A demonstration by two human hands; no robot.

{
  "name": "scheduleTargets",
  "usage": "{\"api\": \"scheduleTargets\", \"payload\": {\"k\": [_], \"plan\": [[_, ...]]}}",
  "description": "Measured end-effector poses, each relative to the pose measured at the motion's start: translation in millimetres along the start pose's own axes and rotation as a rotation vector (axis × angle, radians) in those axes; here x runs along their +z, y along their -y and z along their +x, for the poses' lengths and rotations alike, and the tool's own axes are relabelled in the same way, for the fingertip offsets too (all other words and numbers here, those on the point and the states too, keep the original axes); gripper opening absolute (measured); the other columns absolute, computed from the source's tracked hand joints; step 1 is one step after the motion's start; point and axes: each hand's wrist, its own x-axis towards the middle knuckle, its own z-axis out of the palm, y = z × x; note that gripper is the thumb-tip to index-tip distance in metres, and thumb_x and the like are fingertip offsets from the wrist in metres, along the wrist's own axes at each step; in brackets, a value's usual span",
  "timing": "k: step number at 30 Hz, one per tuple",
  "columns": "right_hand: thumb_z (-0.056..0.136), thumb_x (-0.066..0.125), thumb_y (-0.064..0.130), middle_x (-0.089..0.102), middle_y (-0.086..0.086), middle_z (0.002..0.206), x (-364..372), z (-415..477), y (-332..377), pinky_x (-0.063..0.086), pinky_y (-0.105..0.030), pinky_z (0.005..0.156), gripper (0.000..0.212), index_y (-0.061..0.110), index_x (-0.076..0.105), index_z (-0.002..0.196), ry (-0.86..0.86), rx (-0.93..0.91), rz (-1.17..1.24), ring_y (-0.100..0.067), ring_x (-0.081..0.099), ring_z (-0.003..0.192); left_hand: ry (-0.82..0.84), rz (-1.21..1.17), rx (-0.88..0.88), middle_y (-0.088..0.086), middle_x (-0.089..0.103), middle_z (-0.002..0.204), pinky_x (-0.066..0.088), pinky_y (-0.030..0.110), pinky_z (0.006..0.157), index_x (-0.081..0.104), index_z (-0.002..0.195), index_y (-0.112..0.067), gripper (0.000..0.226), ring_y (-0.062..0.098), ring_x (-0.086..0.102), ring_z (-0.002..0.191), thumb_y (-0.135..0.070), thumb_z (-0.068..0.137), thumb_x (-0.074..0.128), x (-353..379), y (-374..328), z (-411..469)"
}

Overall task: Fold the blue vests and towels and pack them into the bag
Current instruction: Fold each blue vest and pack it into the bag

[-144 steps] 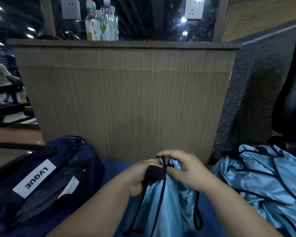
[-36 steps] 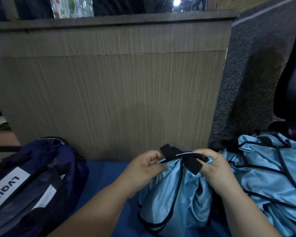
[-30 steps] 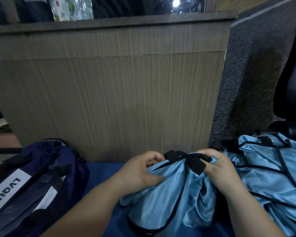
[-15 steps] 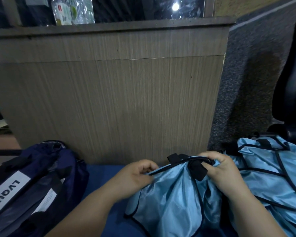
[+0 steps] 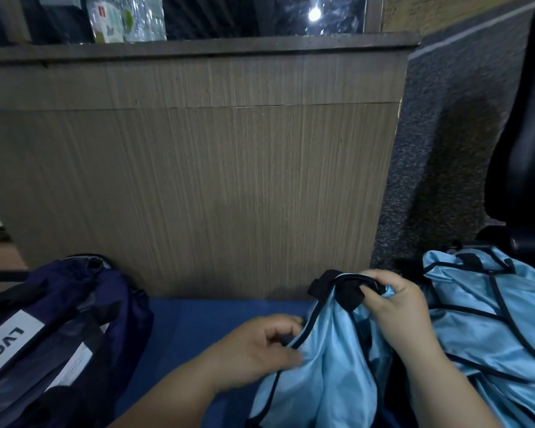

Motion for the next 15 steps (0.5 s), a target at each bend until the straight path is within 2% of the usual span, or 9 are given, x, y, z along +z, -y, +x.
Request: {"api": "scheduleTargets", "payload": {"k": [1,3,5,7,9,11,13,15], "plan": [[0.079,0.070,-0.007,0.072,0.016,0.072,0,0,0,0.046,-0.008,0.067,0.039,0.031,0.075,0.070,-0.019,0.005,-0.001,0.003,0.063,0.069,-0.004,-0.017,-0.007,-0.003,0.062,0.125,0.048,0.035,0.093,0.074,0.095,-0.028,0.022,0.015,0.061,0.109,-0.035,0.076,0.067,1,0,1],[0.080,0.072,-0.004,0.072,0.017,0.074,0,1,-2,0.047,-0.007,0.068,0.037,0.031,0.074,0.071,-0.064,0.016,0.002,0.003,0.064,0.070,-0.002,-0.102,-0.051,-0.023,0.055,0.131,0.051,0.029,0.084,0.077,0.097,-0.032,0.027,0.000,0.057,0.115,-0.032,0.074,0.063,6,-4,1],[0.080,0.074,0.000,0.072,0.019,0.074,0,1,-2,0.047,-0.008,0.068,0.032,0.031,0.072,0.073,-0.088,0.022,0.013,0.005,0.063,0.070,0.019,-0.145,-0.048,-0.025,0.046,0.141,0.054,0.034,0.075,0.078,0.098,-0.031,0.031,-0.003,0.053,0.121,-0.024,0.073,0.061,12,-7,2],[0.079,0.075,0.001,0.071,0.021,0.073,1,1,-2,0.047,-0.007,0.067,0.030,0.031,0.071,0.073,-0.101,0.021,0.020,0.006,0.063,0.068,0.034,-0.104,-0.020,-0.030,0.042,0.140,0.055,0.029,0.066,0.077,0.102,-0.021,0.024,0.001,0.054,0.122,-0.018,0.086,0.060,21,-13,0],[0.079,0.075,-0.001,0.071,0.022,0.071,2,1,-1,0.046,-0.005,0.065,0.029,0.028,0.071,0.074,-0.099,0.023,0.046,0.008,0.063,0.067,-0.006,-0.013,0.017,-0.028,0.048,0.131,0.057,0.028,0.065,0.073,0.109,-0.014,0.019,0.008,0.062,0.110,-0.015,0.094,0.060,29,-12,2],[0.080,0.073,-0.005,0.071,0.021,0.070,3,-1,2,0.045,-0.004,0.064,0.029,0.024,0.071,0.075,-0.071,0.024,0.079,0.007,0.063,0.068,-0.109,0.052,0.035,-0.008,0.059,0.113,0.058,0.034,0.067,0.067,0.104,-0.025,0.019,0.015,0.066,0.085,-0.012,0.089,0.066,36,-5,8],[0.079,0.071,-0.009,0.071,0.019,0.069,3,-3,5,0.045,-0.004,0.064,0.030,0.020,0.071,0.075,-0.034,0.010,0.100,0.007,0.063,0.067,-0.227,0.103,0.018,0.001,0.059,0.085,0.051,0.035,0.060,0.051,0.090,-0.033,0.030,0.017,0.053,0.066,-0.012,0.080,0.070,41,0,11],[0.079,0.068,-0.013,0.070,0.017,0.066,3,-5,8,0.045,-0.004,0.062,0.029,0.016,0.071,0.074,0.008,0.005,0.135,0.008,0.062,0.064,-0.330,0.136,0.044,-0.007,0.055,0.072,0.042,0.030,0.059,0.042,0.089,-0.031,0.037,0.008,0.045,0.060,-0.011,0.077,0.071,42,3,16]]}}
